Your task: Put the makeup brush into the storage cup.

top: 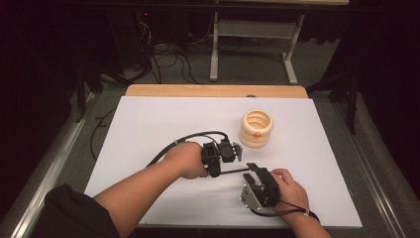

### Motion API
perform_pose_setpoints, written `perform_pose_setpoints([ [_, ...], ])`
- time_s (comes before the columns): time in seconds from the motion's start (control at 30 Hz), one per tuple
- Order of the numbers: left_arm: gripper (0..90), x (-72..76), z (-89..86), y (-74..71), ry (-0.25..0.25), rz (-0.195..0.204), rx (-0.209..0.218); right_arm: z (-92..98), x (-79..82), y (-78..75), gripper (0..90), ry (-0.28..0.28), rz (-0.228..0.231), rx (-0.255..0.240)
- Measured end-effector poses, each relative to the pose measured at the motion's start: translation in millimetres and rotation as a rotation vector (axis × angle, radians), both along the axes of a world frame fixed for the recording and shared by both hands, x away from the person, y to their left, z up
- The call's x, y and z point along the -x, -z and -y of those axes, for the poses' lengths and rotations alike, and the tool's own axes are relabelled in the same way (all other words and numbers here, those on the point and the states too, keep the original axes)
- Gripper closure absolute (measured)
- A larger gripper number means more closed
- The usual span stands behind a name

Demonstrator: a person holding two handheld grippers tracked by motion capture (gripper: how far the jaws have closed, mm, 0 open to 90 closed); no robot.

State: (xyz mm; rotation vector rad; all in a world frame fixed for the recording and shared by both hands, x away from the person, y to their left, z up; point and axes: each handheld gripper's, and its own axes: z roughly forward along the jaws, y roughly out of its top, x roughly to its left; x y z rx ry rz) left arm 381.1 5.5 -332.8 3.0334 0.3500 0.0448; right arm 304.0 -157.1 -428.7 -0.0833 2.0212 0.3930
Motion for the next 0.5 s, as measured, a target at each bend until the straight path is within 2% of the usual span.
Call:
perform_pose_setpoints([
  [0.3, 83.6, 0.8, 4.9, 3.4, 0.002, 0.002, 0.002, -1.2, 1.4, 0.3, 65.2, -0.007, 0.007, 0.021],
  [0.33, 83.6, 0.7, 5.2, 3.4, 0.001, 0.002, 0.002, -1.5, 0.4, -0.4, 65.7, -0.024, 0.01, 0.036],
  [0.37, 83.6, 0.7, 5.4, 3.2, 0.002, 0.005, 0.001, -1.3, 1.8, 0.4, 66.7, -0.01, 0.009, 0.026],
  [0.5, 83.6, 0.8, 6.8, 2.6, 0.007, 0.003, -0.004, -1.8, 2.6, 0.2, 69.1, -0.016, 0.015, 0.03],
])
